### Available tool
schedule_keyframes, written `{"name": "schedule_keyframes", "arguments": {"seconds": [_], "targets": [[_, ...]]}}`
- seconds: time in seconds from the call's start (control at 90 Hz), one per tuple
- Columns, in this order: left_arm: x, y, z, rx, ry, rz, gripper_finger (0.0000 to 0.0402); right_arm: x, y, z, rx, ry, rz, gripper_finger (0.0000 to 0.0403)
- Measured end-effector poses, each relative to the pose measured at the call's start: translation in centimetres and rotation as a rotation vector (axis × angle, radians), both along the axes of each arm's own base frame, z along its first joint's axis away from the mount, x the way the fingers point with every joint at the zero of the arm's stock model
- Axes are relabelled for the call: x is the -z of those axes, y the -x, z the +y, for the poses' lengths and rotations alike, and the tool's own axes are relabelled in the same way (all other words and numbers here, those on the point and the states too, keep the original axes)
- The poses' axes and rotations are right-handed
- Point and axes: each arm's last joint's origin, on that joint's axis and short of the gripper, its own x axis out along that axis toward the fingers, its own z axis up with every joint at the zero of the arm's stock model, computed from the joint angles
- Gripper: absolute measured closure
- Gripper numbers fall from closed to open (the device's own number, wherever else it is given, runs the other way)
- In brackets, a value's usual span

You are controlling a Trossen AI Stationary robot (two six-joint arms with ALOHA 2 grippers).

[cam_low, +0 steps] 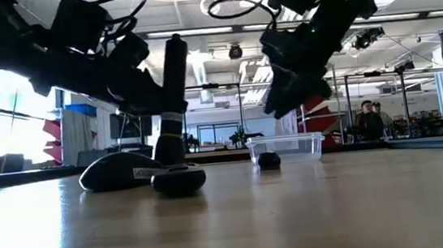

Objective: Insert battery
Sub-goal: Close the flashlight using its cover

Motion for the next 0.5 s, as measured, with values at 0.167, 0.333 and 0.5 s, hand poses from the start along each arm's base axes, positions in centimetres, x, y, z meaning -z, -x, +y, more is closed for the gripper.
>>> {"name": "schedule_keyframes", "arguments": {"seconds": [0.167,0.333,0.5], "targets": [[0.2,-0.5,0.2,0.016,-0.015,-0.003,0.027,1.7,-1.3,1.0,-0.238,0.11,0.068,0.0241],[0.0,-0.5,1.0,0.0,-0.032,-0.005,0.027,2.9,-2.8,1.5,-0.373,0.2,0.115,0.0238],[0.0,-0.5,1.4,-0.004,-0.031,-0.001,0.027,3.4,-2.8,1.4,-0.365,0.228,0.129,0.0238]]}}
